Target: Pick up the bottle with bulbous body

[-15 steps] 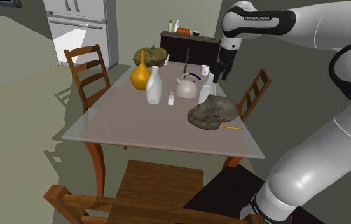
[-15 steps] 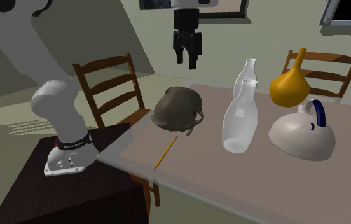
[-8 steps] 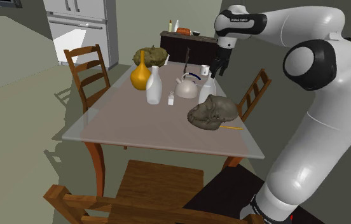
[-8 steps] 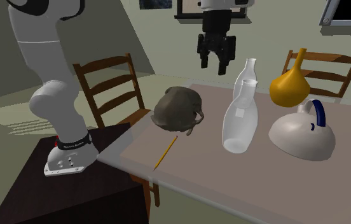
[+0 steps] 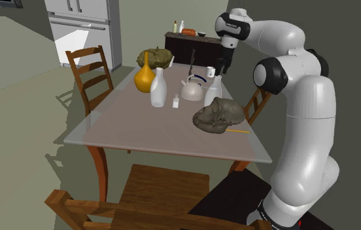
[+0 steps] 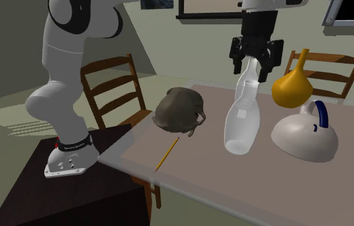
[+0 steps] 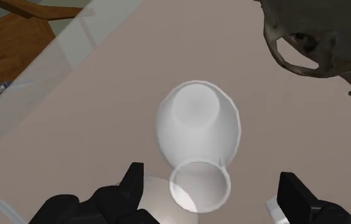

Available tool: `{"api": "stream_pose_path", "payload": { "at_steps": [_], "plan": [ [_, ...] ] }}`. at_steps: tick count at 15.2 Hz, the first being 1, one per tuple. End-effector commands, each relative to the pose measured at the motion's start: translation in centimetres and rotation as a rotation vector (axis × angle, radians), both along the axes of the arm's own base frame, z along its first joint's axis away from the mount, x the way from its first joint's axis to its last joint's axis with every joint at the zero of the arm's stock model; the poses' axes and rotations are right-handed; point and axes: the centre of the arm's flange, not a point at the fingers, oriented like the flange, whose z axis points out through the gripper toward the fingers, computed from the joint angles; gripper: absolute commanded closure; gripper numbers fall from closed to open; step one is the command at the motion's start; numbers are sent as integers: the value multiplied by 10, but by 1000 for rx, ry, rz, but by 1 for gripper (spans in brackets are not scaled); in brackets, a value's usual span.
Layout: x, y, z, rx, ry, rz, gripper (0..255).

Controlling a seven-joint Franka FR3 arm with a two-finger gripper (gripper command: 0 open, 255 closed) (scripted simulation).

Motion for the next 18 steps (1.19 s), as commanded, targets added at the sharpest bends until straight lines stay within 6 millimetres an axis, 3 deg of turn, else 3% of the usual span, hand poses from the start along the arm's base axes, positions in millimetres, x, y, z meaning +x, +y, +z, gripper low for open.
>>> {"api": "stream_pose_path", "payload": {
  "at_steps": [1,9,10,18],
  "plan": [
    [8,-5,-7,0,-1,3,0],
    [8,-5,-42,0,-1,3,0],
    [8,-5,-42,0,-1,3,255],
    [8,-5,-42,0,-1,3,255]
  ]
}}
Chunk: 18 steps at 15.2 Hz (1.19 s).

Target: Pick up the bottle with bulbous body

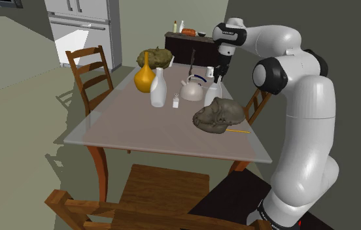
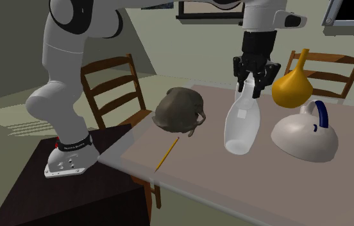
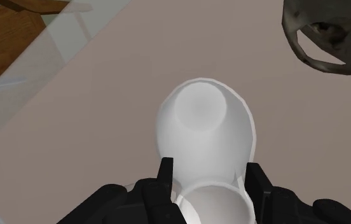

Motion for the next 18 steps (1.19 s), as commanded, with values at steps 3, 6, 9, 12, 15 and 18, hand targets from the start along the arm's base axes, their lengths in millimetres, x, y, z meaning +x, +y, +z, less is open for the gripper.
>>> {"api": "stream_pose_path", "payload": {
  "at_steps": [3,6,9,12,15,18],
  "plan": [
    [0,0,9,1,2,0,255],
    [0,0,25,1,2,0,255],
    [0,0,41,1,2,0,255],
    [0,0,57,1,2,0,255],
    [0,0,73,1,2,0,255],
    [0,0,79,1,2,0,255]
  ]
}}
